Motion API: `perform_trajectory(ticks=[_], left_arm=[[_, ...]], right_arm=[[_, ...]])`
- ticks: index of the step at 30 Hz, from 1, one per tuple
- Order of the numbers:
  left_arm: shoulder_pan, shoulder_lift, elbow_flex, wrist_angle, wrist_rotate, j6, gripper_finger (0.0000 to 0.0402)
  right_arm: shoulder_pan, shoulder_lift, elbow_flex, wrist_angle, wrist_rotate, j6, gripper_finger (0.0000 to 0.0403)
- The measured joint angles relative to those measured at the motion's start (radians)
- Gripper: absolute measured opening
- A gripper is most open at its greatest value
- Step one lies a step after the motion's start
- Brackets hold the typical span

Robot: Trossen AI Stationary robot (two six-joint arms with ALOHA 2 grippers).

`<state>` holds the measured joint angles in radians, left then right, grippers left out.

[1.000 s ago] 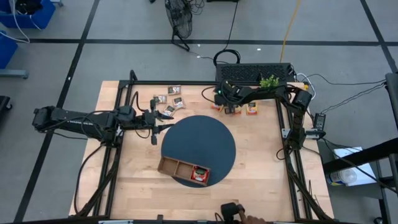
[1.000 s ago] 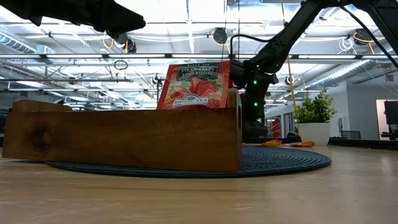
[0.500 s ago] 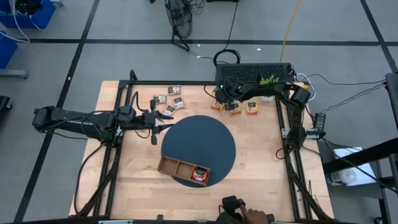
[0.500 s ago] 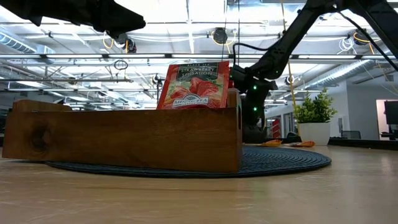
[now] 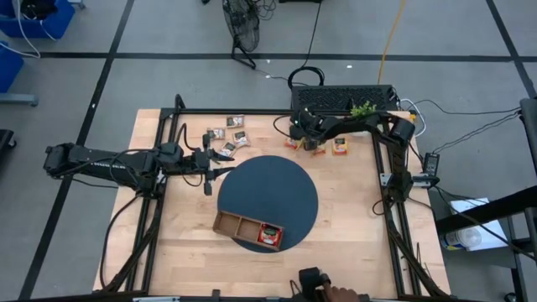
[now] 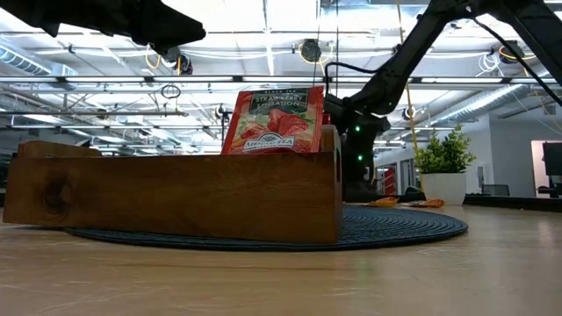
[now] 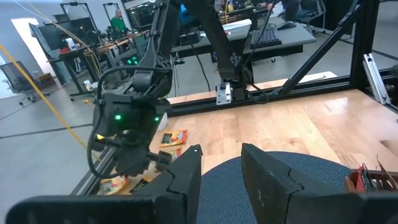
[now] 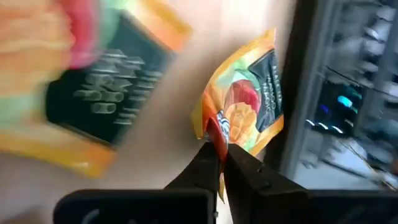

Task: Pick & Place Tea
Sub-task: Put the yellow tea bag into the middle section of the wooden organizer

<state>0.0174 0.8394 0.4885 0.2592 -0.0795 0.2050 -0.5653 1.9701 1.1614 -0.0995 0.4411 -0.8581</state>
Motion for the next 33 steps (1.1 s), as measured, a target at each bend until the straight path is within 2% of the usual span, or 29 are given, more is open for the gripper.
perform_trajectory(ticks=[7, 10, 14, 17, 22, 25, 27, 33], left_arm=[[0.0, 0.0, 0.0, 0.0, 0.0, 0.0, 0.012], [0.0, 0.0, 0.0, 0.0, 0.0, 0.0, 0.012], [0.0, 0.0, 0.0, 0.0, 0.0, -0.001, 0.012], [0.0, 0.0, 0.0, 0.005, 0.001, -0.009, 0.012], [-0.001, 0.001, 0.0, 0.054, 0.002, -0.005, 0.012], [-0.001, 0.0, 0.002, 0.082, -0.005, -0.074, 0.012], [0.001, 0.0, 0.002, 0.093, -0.02, -0.122, 0.012], [0.005, 0.001, 0.001, 0.082, -0.034, -0.258, 0.012]], right_arm=[[0.162, -0.104, 0.001, -0.002, 0.25, 0.042, 0.0002], [0.268, -0.161, 0.001, 0.011, 0.296, 0.105, 0.0002], [0.421, -0.206, -0.011, 0.061, 0.294, 0.275, 0.0001], [0.53, -0.206, -0.096, 0.287, 0.292, 0.291, 0.0001], [0.682, -0.123, -0.266, 0.908, 0.33, 0.097, 0.0001], [0.73, -0.055, -0.283, 1.157, 0.343, 0.05, 0.0001], [0.746, -0.017, -0.269, 1.203, 0.334, 0.061, 0.0001], [0.736, 0.088, -0.167, 1.16, 0.316, -0.003, 0.0]])
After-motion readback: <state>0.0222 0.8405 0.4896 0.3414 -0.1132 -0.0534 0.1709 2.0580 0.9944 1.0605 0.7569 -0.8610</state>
